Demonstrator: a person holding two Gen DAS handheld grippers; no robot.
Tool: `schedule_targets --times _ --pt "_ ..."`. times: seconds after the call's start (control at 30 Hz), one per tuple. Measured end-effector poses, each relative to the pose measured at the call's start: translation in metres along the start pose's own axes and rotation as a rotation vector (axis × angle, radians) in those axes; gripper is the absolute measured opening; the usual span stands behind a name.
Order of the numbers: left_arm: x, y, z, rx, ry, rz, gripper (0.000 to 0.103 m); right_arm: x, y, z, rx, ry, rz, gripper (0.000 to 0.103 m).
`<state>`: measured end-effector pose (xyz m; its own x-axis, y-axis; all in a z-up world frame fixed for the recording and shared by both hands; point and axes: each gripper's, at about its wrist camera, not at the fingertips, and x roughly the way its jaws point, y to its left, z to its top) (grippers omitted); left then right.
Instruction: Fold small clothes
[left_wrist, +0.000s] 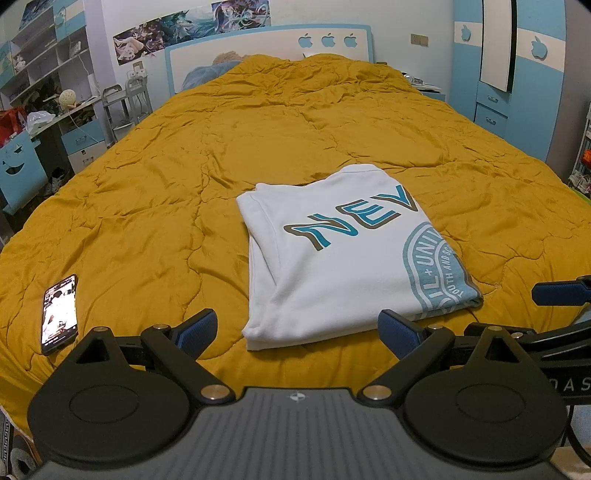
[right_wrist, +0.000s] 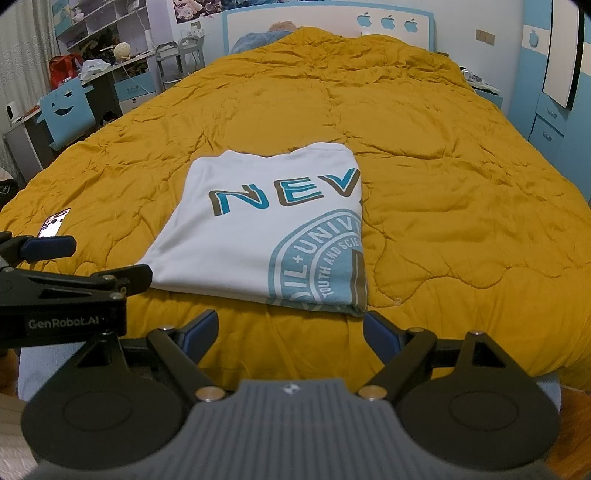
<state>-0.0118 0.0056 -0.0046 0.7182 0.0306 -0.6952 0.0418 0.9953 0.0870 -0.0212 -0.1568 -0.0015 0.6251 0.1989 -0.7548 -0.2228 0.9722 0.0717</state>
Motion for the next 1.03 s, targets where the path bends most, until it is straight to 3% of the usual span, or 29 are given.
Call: schedule_targets --times 1.03 --pt "-0.0029 0.0045 0.0015 -0.013 -0.022 -0.026 0.103 -0.0012 0.0014 -0.0008 -0.004 -0.006 -0.001 0.081"
